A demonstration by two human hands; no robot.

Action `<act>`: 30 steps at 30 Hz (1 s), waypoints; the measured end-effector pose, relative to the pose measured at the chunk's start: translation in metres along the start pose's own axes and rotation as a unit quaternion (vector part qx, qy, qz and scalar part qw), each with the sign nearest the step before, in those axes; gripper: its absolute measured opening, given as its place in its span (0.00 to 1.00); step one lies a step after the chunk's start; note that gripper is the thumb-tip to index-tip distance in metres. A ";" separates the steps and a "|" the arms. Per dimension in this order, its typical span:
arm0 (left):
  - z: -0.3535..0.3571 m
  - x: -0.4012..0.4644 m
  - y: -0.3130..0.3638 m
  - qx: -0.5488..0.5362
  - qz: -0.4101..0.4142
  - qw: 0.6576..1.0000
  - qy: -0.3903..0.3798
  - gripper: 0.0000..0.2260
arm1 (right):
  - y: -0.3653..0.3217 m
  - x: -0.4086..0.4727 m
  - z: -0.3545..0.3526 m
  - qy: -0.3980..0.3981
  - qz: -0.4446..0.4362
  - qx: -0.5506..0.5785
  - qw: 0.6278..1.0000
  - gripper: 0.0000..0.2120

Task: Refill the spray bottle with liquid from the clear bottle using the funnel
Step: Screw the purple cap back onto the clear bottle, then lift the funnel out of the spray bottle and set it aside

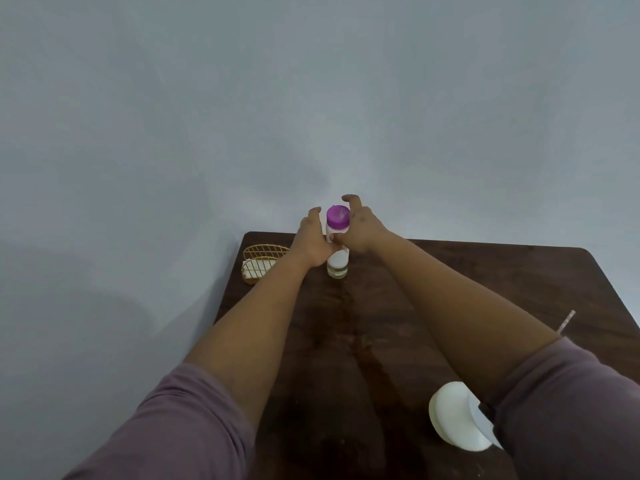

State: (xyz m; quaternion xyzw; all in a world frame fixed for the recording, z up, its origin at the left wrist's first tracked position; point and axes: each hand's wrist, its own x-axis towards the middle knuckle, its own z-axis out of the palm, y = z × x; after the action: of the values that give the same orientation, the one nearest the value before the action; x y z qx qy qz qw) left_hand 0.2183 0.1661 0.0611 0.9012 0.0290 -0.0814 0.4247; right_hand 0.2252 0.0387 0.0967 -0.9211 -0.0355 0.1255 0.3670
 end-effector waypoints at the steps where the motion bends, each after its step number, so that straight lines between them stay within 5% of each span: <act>1: 0.000 -0.006 0.002 0.004 0.001 1.000 0.020 0.44 | -0.002 -0.008 -0.001 0.010 0.002 0.004 1.000 0.40; 9: 0.008 -0.091 0.019 -0.027 0.054 0.992 0.109 0.30 | -0.012 -0.098 -0.006 0.073 -0.012 -0.008 0.997 0.35; 15: 0.039 -0.173 0.031 -0.062 0.125 0.988 0.066 0.24 | 0.012 -0.197 -0.008 0.095 0.016 -0.016 0.995 0.28; 23: 0.128 -0.246 0.032 -0.057 0.122 0.987 -0.090 0.30 | 0.104 -0.282 -0.060 0.225 0.139 -0.085 0.961 0.19; 25: 0.148 -0.248 0.031 -0.026 0.106 0.986 -0.123 0.33 | 0.128 -0.288 -0.071 0.206 0.178 -0.100 0.957 0.22; 30: 0.186 -0.249 0.032 -0.054 0.063 0.980 -0.180 0.38 | 0.158 -0.294 -0.071 0.004 0.155 -0.051 0.987 0.24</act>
State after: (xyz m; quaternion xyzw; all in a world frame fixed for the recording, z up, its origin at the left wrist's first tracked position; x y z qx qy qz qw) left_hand -0.0454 0.0062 0.0117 0.8476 -0.1002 -0.2143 0.4749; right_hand -0.0445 -0.1700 0.0985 -0.9334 0.1028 0.1757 0.2955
